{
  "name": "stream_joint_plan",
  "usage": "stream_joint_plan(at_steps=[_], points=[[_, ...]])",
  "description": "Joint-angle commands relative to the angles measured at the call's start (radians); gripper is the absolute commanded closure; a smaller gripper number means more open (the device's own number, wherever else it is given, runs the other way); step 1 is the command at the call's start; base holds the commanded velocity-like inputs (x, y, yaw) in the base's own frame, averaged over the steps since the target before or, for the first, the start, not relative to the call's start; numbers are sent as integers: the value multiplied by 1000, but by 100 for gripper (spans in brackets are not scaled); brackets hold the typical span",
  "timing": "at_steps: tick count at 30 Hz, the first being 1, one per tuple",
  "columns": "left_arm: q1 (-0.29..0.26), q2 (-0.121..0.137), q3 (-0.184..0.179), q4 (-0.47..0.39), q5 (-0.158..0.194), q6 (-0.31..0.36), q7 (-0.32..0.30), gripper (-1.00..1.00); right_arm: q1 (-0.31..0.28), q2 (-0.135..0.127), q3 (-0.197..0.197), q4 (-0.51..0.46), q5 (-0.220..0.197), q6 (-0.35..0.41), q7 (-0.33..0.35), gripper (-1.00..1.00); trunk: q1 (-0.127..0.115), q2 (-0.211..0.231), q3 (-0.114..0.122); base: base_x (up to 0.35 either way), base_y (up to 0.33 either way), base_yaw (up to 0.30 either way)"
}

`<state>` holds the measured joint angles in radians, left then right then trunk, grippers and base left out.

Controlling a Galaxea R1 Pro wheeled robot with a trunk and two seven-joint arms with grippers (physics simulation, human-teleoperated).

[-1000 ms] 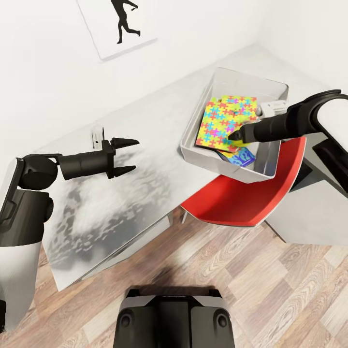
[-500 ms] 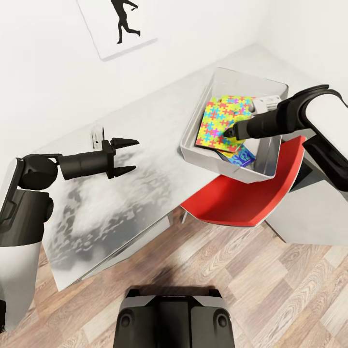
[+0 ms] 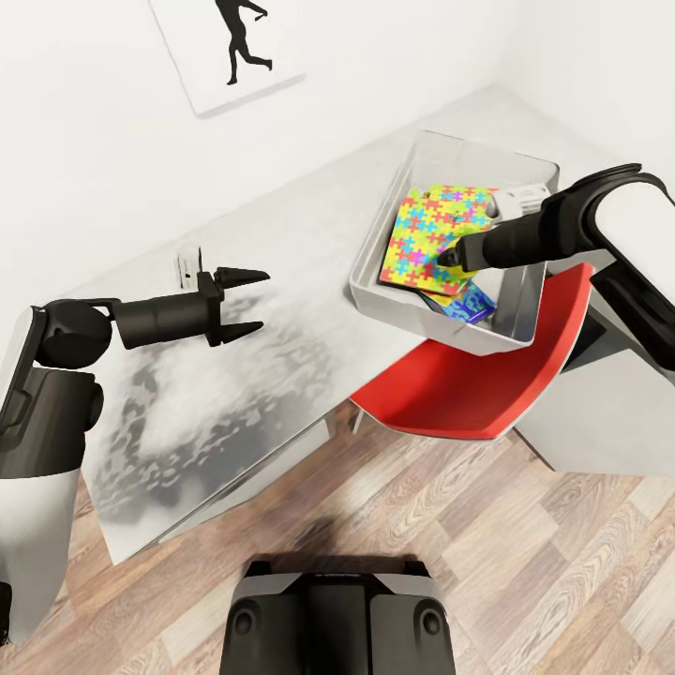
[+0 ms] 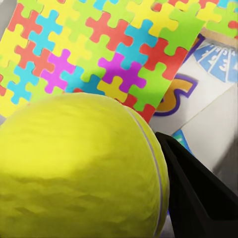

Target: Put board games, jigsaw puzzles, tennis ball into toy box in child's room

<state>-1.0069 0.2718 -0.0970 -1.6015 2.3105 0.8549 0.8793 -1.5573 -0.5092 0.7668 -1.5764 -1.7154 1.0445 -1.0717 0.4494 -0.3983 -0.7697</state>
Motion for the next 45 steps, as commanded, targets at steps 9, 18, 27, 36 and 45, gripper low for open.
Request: stream_joint_plan(at_steps=[9,18,27,36,45], points=[[-1,1,0,0,10,-1,10,-100,-1,-15,5,13,-11,3,-13,100,1,-2,-1,0,0,0],[-1,1,0,1,10,-1,10,-100,-1,-21,31,49,-10,3,-13,100,1,-2,-1,0,0,0],[-1,1,1,2,9,-1,10,-100,-2,-30,49,63,-10,3,-12,100,1,-2,-1,0,0,0],[-1,4,2,2,10,-1,10,-100,-5,-38,60,66,-10,3,-11,100,1,-2,-1,0,0,0],[-1,7,2,1,10,-1,10,-100,-7,-41,79,80,-8,3,-11,100,1,-2,-1,0,0,0]])
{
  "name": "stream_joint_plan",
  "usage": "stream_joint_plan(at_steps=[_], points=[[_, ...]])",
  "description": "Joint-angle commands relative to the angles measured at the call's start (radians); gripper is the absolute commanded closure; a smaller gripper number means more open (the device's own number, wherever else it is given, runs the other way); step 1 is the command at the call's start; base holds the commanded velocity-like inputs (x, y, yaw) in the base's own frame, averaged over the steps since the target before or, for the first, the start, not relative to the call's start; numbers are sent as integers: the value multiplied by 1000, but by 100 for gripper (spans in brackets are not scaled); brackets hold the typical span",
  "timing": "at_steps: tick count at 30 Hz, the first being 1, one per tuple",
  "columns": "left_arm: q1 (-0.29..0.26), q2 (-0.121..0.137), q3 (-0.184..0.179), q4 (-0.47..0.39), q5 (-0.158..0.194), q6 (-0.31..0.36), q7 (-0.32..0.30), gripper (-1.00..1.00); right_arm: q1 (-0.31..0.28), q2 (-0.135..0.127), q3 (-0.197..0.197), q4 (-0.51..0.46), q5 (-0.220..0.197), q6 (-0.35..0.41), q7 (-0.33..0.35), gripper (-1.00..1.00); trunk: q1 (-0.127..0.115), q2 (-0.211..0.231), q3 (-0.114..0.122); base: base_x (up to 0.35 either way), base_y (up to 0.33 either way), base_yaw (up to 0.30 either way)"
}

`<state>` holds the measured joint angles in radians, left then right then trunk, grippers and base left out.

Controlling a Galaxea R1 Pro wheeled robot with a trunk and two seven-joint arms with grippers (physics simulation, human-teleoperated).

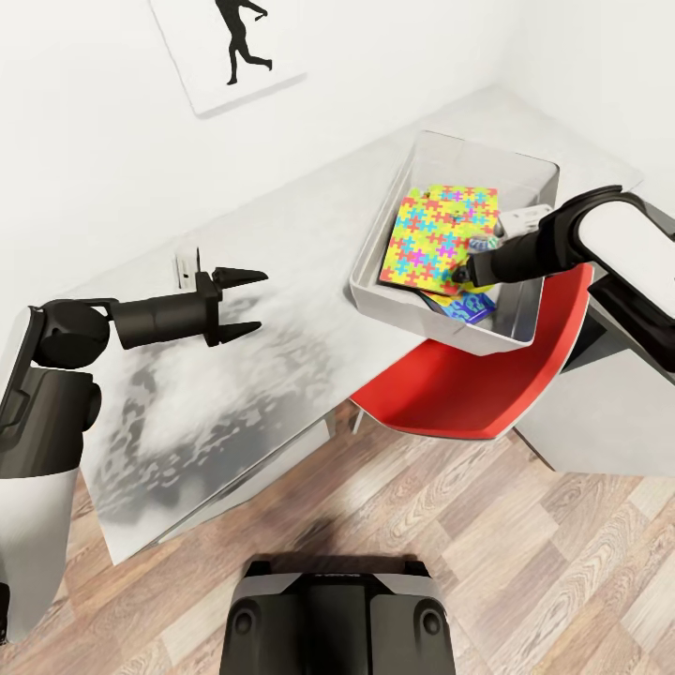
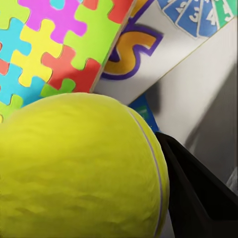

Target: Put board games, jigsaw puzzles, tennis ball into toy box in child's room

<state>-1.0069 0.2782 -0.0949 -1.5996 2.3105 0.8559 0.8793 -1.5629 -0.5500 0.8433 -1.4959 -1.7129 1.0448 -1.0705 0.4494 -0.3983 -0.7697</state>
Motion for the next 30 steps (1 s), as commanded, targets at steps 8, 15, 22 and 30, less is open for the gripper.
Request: stream_joint_plan(at_steps=[8,15,22,30], points=[[-1,1,0,0,10,-2,10,-100,-2,-2,6,6,7,2,-11,100,1,-2,-1,0,0,0],[-1,1,0,-1,10,-2,10,-100,-2,-2,6,10,14,2,-11,100,1,-2,-1,0,0,0],[-1,1,0,0,10,-2,10,-100,-3,-2,6,13,16,2,-11,100,1,-2,-1,0,0,0],[-1,1,0,0,10,-2,10,-100,-3,-2,7,13,18,2,-11,-100,1,-2,-1,0,0,0]])
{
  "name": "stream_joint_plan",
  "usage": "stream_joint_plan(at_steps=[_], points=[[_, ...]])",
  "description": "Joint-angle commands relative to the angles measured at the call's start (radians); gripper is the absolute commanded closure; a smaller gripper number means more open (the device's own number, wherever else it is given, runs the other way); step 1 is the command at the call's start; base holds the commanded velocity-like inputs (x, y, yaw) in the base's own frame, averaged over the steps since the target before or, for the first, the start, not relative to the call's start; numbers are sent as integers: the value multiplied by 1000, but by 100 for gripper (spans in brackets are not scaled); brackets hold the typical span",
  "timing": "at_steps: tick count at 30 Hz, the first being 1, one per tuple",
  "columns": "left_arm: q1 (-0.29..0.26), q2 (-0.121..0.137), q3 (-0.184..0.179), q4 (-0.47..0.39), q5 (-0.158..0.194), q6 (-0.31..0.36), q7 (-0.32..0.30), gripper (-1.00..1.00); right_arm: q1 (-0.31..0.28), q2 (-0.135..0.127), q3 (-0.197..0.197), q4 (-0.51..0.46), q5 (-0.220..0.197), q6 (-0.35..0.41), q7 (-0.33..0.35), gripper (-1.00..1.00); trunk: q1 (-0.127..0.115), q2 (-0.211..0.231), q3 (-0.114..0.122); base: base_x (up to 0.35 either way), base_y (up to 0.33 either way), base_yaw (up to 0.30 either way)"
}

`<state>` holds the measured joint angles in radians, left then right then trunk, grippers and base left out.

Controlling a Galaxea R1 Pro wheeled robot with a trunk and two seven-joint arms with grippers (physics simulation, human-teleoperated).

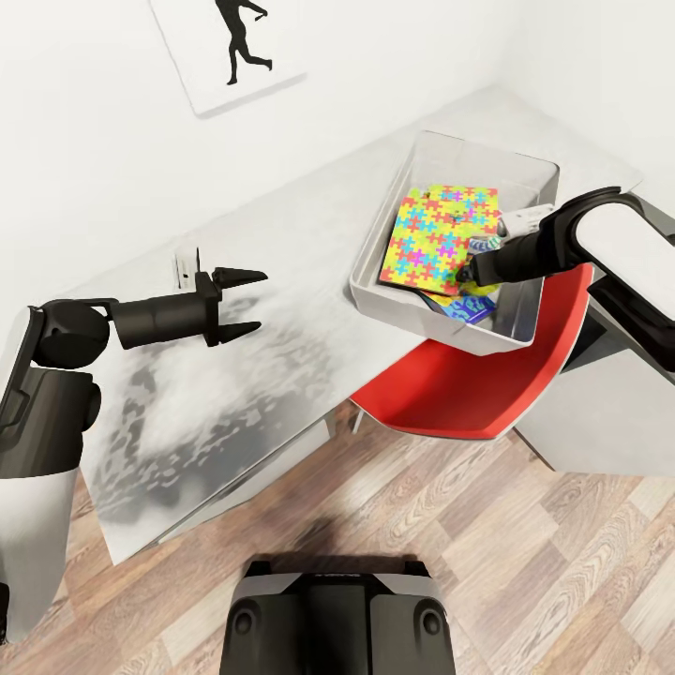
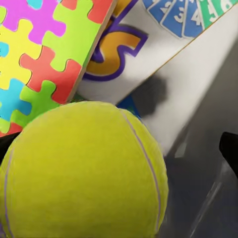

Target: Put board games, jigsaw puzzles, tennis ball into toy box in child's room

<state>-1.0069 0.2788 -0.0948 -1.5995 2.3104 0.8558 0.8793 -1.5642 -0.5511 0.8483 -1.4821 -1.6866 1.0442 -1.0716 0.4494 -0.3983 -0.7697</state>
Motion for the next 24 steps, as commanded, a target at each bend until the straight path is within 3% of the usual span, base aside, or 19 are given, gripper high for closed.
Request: stream_joint_plan(at_steps=[1,24], points=[[-1,0,0,0,10,-2,10,-100,-2,0,2,-1,-9,3,-10,-100,1,-2,-1,0,0,0],[0,1,1,-2,10,-2,9,-100,-27,11,1,-2,-9,3,-10,-100,1,-2,-1,0,0,0]])
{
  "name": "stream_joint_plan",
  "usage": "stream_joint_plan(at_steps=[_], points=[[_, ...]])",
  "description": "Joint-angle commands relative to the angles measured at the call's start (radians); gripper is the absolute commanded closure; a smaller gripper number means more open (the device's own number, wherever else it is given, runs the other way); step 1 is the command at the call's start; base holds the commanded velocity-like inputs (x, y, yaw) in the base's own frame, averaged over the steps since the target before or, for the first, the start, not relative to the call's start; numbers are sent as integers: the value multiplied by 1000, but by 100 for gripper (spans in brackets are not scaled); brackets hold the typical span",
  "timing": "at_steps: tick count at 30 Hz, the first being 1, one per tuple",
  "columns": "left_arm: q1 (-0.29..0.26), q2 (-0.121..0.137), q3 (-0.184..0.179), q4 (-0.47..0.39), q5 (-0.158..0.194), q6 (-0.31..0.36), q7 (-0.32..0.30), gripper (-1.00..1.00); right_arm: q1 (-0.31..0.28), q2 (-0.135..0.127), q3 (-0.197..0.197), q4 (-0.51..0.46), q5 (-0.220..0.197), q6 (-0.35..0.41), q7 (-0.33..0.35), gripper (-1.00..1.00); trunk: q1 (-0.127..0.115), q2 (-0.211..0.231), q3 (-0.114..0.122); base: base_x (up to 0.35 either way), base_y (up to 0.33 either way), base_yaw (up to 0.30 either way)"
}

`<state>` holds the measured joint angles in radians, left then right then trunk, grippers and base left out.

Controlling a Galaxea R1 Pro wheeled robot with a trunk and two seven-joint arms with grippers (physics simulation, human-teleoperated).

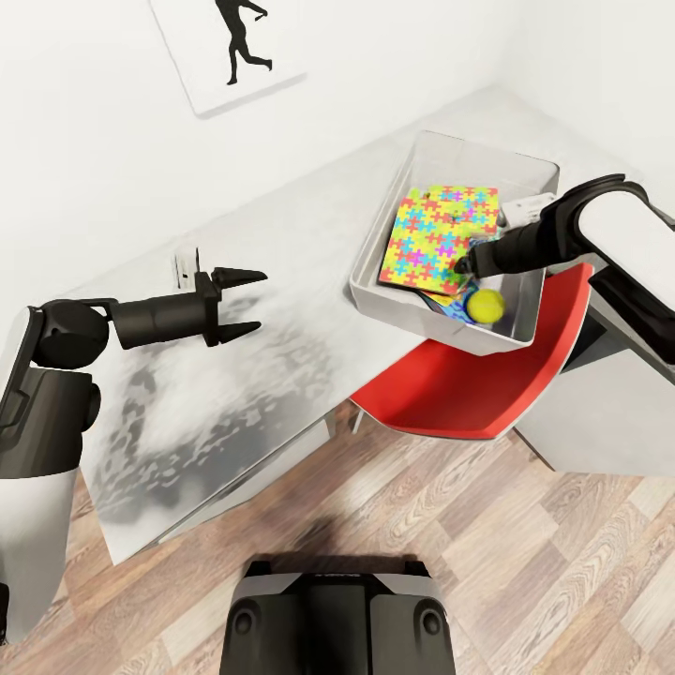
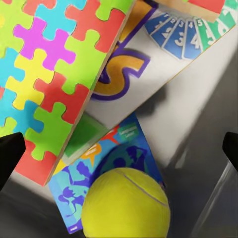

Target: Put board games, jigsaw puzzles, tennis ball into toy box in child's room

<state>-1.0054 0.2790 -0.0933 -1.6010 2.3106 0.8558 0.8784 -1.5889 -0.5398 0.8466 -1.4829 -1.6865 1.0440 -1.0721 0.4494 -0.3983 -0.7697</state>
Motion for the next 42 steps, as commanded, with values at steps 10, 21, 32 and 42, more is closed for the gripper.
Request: stream_joint_plan(at_steps=[10,21,32,42], points=[[8,0,1,-3,10,-1,7,-100,-39,7,-10,-38,-10,3,-1,-100,1,-2,-1,0,0,0],[28,0,26,-5,10,0,3,-100,-60,24,-21,-79,-10,3,1,-100,1,-2,-1,0,0,0],[36,0,33,-5,10,2,2,-100,-55,13,-28,-107,-12,-40,-3,-100,1,-2,0,0,0,0],[37,0,32,-5,10,4,2,-100,-44,1,-56,-124,-14,-95,-7,-100,1,-2,12,-62,0,0]])
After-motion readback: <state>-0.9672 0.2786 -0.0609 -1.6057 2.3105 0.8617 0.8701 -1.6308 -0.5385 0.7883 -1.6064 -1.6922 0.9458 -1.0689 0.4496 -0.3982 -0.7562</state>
